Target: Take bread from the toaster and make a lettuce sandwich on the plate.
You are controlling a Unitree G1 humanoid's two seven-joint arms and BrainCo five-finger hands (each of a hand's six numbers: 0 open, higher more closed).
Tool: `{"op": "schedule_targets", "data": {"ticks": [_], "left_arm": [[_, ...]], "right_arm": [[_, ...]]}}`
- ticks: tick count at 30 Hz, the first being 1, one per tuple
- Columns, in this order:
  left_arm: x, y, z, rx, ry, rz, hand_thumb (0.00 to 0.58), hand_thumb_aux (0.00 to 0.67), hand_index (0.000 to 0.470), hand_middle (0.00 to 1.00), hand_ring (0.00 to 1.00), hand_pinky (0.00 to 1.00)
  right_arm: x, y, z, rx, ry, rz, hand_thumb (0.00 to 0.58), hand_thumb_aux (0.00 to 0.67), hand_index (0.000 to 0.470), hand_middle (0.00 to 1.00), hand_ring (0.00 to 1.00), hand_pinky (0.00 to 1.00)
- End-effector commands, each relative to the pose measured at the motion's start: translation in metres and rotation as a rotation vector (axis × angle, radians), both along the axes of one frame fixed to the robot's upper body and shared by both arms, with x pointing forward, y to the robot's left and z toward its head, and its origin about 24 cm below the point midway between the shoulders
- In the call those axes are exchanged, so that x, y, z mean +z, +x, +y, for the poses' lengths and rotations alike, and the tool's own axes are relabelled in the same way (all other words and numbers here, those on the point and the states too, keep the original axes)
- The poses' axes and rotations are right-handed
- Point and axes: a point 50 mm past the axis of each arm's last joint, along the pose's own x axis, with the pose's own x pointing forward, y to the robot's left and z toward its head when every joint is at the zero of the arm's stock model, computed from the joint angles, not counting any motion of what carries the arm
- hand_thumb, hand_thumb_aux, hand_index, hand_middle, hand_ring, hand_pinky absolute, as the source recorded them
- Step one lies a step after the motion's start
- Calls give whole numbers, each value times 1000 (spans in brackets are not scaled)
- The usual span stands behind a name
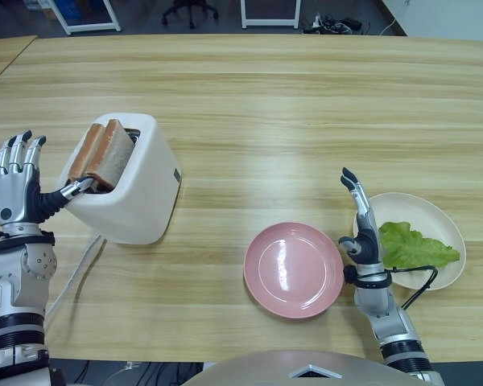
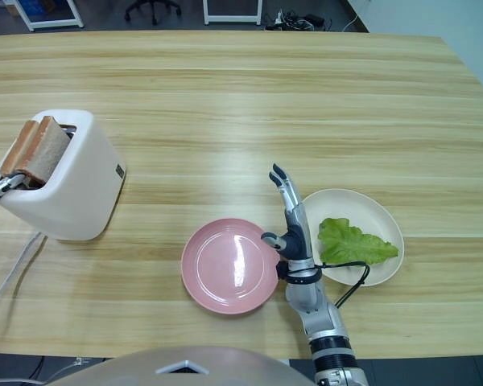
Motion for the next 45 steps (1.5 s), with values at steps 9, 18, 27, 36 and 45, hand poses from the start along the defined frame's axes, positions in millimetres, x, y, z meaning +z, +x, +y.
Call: {"op": "schedule_targets", "data": {"ticks": [9,18,27,36,45], "left_arm": [[-17,-3,-29,-244,-69,255,580,670,470,0,0,0],[-12,-5,-39,-320,-131,199,580,670,470,514,514,514],[51,5,-48,-183,-81,-644,580,670,470,1000,1000,1000],[29,-19,-175,-1018,-764,-363,580,670,470,1000,1000,1000],[-61,-38,-246,-1190,-1193,421,580,670,470,1000,1000,1000]], "right_arm": [[-1,2,0,1,-13,1,0,0,0,0,0,0],[-3,1,-3,-15,-4,16,0,0,0,0,0,0],[-2,4,-9,-53,2,7,0,0,0,0,0,0],[14,-4,-52,-186,-102,-60,0,0,0,0,0,0],[41,-36,-130,-494,-506,-98,0,0,0,0,0,0]]}}
